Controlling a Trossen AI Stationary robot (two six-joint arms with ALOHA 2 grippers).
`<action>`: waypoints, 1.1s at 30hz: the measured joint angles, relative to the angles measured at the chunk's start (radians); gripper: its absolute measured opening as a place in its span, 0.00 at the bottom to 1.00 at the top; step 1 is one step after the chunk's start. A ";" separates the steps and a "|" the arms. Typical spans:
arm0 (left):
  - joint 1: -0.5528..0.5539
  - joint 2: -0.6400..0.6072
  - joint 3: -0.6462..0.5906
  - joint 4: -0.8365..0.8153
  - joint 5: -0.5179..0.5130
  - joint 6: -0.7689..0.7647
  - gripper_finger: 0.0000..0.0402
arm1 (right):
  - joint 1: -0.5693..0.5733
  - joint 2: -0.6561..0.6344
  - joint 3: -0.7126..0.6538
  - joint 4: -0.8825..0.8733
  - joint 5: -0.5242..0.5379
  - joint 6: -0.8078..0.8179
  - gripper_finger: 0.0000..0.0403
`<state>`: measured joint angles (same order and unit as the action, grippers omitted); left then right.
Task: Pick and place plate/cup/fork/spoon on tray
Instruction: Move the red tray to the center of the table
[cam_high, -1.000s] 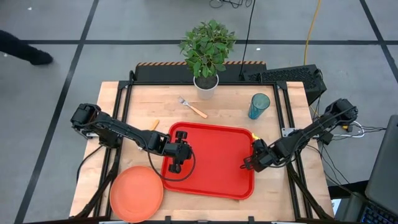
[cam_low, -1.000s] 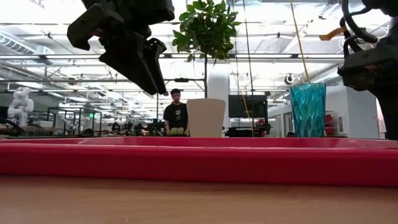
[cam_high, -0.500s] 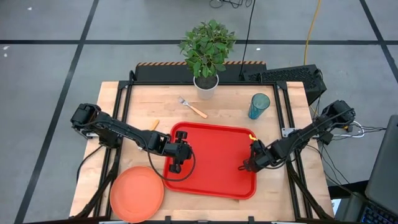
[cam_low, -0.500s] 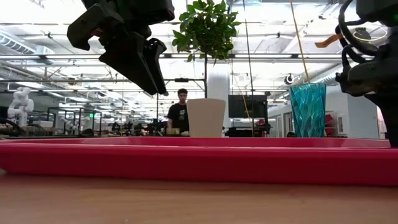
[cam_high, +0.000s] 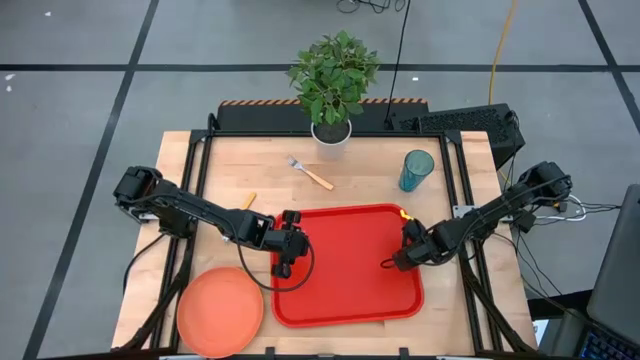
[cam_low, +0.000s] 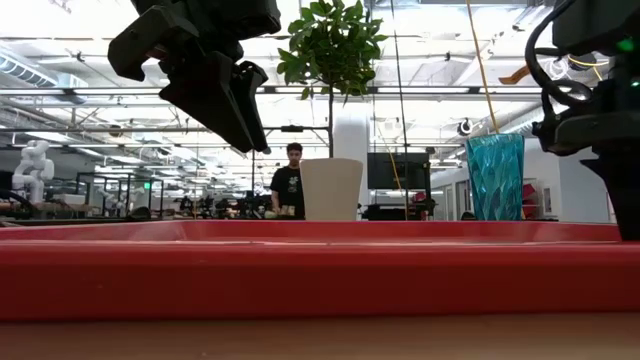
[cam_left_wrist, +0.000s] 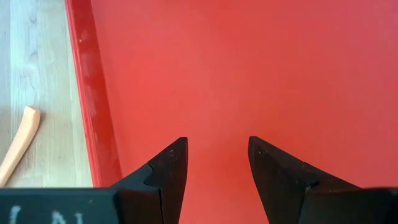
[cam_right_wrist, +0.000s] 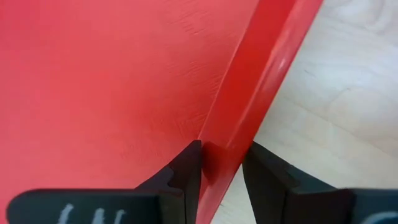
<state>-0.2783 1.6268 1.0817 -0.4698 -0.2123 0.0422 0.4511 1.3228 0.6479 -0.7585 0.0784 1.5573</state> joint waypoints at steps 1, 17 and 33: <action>0.000 0.000 0.000 0.000 0.000 0.000 0.43 | 0.000 0.000 0.000 0.004 0.001 0.019 0.24; 0.000 0.000 0.000 -0.012 0.000 -0.006 0.43 | 0.003 0.002 -0.002 0.066 0.082 0.196 0.23; 0.000 0.000 0.000 -0.025 0.000 -0.011 0.43 | 0.022 0.000 -0.001 0.022 0.086 0.298 0.15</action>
<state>-0.2783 1.6268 1.0817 -0.4944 -0.2123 0.0310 0.4735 1.3228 0.6472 -0.7361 0.1645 1.8553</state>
